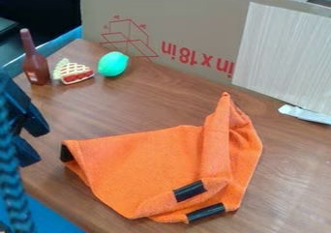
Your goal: Fold cloth from left to right
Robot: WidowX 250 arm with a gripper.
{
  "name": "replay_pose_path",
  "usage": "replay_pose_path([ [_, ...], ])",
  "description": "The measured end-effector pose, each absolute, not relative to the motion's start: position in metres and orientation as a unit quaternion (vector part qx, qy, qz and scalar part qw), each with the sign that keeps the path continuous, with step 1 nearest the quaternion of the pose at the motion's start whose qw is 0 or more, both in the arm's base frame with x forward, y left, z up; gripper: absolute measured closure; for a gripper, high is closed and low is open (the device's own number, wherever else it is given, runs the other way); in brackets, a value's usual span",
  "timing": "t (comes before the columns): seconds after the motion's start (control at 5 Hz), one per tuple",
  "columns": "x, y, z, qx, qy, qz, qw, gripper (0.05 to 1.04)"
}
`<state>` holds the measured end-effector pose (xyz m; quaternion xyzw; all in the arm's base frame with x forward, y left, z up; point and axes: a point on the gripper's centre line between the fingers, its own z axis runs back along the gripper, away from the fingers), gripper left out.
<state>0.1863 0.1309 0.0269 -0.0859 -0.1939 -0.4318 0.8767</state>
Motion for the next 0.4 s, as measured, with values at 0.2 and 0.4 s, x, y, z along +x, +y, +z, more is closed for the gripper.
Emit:
replay_pose_path([
  [0.2, 0.1917, 0.1191, 0.0199, -0.08, -0.188, -0.43, 0.879, 0.084],
  [0.4, 0.1997, 0.111, 0.015, -0.064, -0.186, -0.434, 0.879, 0.084],
])
